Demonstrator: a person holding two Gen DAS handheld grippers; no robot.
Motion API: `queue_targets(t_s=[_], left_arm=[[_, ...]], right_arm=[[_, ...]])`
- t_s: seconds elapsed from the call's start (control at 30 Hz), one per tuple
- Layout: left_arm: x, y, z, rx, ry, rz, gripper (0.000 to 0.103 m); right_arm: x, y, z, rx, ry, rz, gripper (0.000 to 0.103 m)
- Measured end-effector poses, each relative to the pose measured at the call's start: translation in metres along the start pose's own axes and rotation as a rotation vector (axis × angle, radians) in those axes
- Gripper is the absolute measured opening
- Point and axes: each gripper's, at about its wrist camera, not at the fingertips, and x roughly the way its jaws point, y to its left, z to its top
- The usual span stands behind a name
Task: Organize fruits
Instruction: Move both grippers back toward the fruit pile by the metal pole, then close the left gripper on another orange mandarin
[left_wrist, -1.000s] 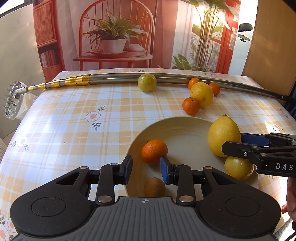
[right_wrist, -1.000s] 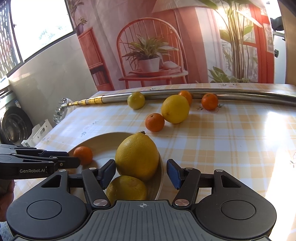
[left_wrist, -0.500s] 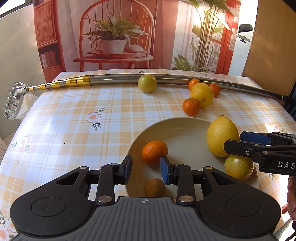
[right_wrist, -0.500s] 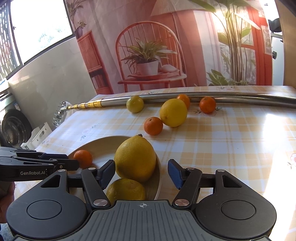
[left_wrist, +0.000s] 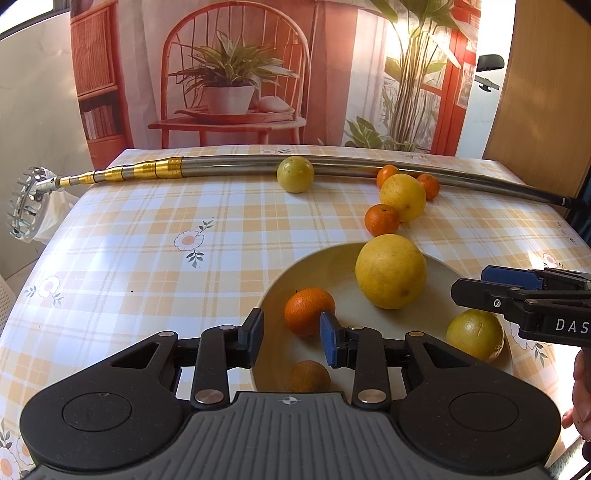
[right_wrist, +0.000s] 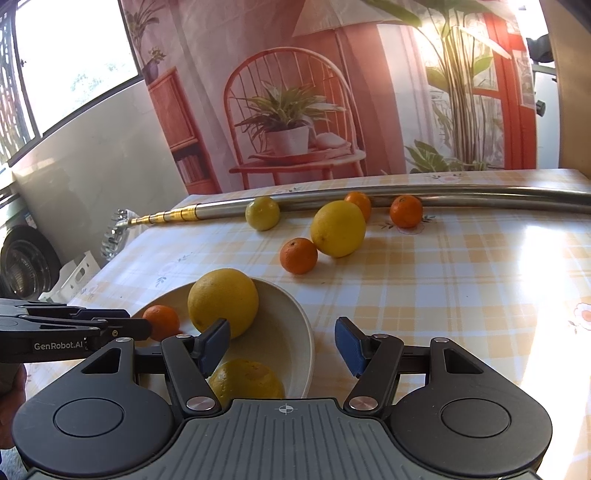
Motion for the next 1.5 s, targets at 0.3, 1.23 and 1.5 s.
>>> queue_targets(t_s=[0.3,1.23,1.5], left_arm=[[-0.001,0.001,0.001,0.0,-0.003,0.004,0.035],[-0.009,0.057,0.065,-0.139,-0.07,-0.011,0.035],[-0.003,0.054,0.089,-0.122,-0.103,-0.004,0.035]], right_arm=[[-0.001,-0.002,-0.001,0.008,0.0,-0.003,0.059],[-0.018,-0.052,0.057,0.013,-0.158,-0.15,0.059],[-0.008,-0.069,0.08,0.012,-0.212,-0.182,0.059]])
